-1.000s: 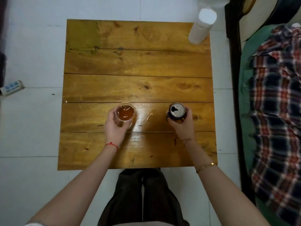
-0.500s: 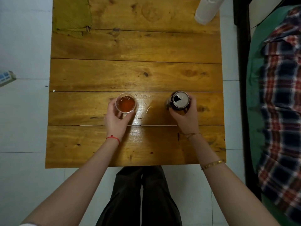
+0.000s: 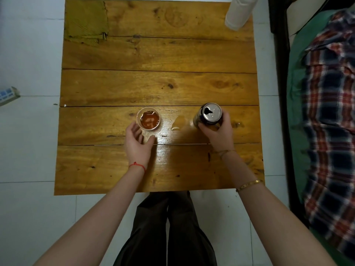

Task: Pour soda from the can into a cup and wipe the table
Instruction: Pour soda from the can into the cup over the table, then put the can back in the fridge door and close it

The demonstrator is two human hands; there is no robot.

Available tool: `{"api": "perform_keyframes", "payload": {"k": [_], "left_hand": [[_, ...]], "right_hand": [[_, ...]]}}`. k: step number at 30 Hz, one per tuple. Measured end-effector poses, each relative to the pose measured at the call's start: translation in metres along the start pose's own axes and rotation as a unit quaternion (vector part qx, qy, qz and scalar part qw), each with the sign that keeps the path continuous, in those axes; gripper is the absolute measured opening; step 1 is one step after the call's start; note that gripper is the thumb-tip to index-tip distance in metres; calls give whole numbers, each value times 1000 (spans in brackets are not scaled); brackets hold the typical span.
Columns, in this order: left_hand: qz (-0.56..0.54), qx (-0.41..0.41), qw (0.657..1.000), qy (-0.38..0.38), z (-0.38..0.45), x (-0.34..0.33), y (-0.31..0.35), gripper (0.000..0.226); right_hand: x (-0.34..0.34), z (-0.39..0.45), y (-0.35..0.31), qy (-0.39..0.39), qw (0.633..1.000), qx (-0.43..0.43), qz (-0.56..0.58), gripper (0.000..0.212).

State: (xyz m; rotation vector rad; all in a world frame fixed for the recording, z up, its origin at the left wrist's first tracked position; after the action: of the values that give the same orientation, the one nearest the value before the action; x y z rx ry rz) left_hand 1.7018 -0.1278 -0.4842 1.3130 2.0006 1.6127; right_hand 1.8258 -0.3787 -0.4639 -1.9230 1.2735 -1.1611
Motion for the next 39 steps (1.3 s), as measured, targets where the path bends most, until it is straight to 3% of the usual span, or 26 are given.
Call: {"api": "perform_keyframes", "payload": {"k": [2,4,8,11,18,22,31,39], "left_hand": [[-40,58,996,52,-18,2,-6,60],[-63,118,990,52,-34,-3,-9,42],[-147,215,956,-133,-65,-45,29,18],[-211,248,924,-200,-83,-62,71,36],[-251,253,906,-229,-110,-37,122,41],[-238,251,913,-216,-114,-15,137,46],[-224,181,928,-236,-118,28,201,44],[-249,161,930,-215,-141,59,227,46]], "right_hand": [[5,-6,-5,0,1000,-6,8,64],[13,-15,-16,-2,1000,-4,12,63],[25,-42,-50,-26,999,-5,18,66],[31,-69,-78,-39,999,18,22,67],[36,-124,-123,-67,997,38,24,71],[40,-148,-148,-94,994,60,-12,76],[59,-190,-212,-99,982,144,-66,52],[60,-211,-242,-107,970,191,-103,45]]}}
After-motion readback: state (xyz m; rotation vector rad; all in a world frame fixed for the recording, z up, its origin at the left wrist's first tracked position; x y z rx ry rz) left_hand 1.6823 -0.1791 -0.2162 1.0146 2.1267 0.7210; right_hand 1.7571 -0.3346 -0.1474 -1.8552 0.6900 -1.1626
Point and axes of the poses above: each hand's wrist, its own z-axis towards the middle knuckle, its own x-axis out of the back of the hand, y = z × x, the point moved 7 cm from there along z, towards the middle knuckle, and after that the axes turned 7 degrees about -x, right-handed, at the moved point
